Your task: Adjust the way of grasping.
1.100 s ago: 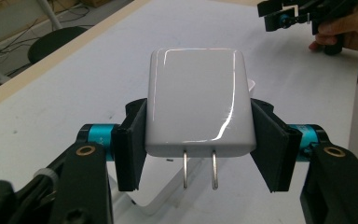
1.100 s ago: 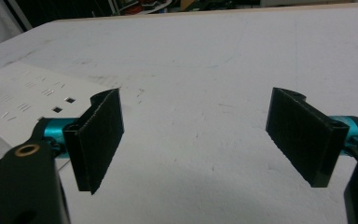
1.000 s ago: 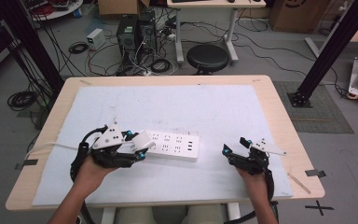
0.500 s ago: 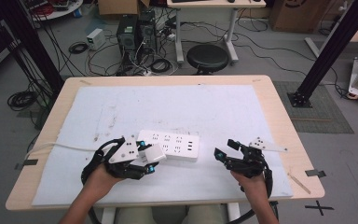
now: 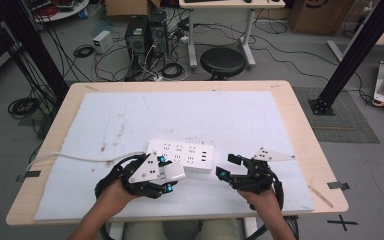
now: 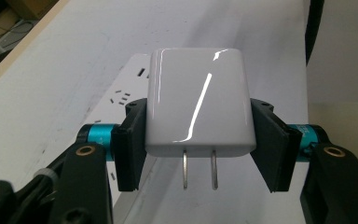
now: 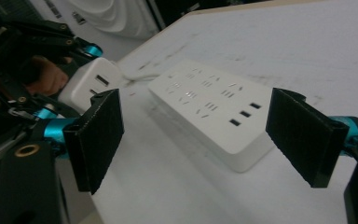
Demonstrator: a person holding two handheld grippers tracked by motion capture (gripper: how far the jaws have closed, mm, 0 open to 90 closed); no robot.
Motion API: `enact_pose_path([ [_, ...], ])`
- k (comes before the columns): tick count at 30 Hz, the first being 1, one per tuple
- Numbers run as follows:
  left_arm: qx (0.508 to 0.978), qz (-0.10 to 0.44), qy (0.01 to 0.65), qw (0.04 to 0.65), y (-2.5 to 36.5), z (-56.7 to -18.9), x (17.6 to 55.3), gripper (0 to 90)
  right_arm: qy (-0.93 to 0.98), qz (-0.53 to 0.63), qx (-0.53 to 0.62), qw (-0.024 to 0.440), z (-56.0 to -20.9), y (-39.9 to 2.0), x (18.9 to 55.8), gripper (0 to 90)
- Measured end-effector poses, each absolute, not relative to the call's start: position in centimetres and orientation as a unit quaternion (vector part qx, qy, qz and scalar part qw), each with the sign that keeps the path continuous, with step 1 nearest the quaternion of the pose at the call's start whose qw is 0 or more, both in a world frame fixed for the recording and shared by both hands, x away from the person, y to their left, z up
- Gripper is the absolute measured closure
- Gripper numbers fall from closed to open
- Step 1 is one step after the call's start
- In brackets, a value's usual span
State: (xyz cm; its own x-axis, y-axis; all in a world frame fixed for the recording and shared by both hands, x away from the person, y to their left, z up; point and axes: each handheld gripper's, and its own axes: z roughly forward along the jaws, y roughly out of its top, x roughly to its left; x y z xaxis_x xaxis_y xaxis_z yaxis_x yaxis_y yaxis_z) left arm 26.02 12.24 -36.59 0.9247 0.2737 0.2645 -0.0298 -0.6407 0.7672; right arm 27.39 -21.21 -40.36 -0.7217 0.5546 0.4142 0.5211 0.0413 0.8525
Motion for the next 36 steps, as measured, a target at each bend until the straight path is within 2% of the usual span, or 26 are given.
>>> enact_pose_path([
  [2, 0.891, 0.185, 0.059, 0.411, 11.9, -36.8, 25.9, 42.4, 0.721, 0.587, 0.369, 0.007, -40.4, -21.1, 27.4, 19.6],
  [3, 0.891, 0.186, 0.057, 0.409, 11.7, -37.0, 25.9, 42.4, 0.717, 0.594, 0.365, -0.017, -40.3, -20.6, 27.5, 19.6],
  [5, 0.892, 0.187, 0.053, 0.408, 11.4, -37.1, 25.8, 42.5, 0.715, 0.597, 0.362, -0.033, -40.3, -20.2, 27.5, 19.6],
  [16, 0.892, 0.218, 0.03, 0.394, 10.2, -37.3, 25.5, 42.4, 0.736, 0.573, 0.346, -0.096, -40.9, -17.8, 27.5, 19.6],
  [36, 0.894, 0.227, 0.003, 0.387, 8.9, -37.9, 25.2, 42.4, 0.747, 0.54, 0.355, -0.158, -41.5, -16.1, 28.6, 19.8],
])
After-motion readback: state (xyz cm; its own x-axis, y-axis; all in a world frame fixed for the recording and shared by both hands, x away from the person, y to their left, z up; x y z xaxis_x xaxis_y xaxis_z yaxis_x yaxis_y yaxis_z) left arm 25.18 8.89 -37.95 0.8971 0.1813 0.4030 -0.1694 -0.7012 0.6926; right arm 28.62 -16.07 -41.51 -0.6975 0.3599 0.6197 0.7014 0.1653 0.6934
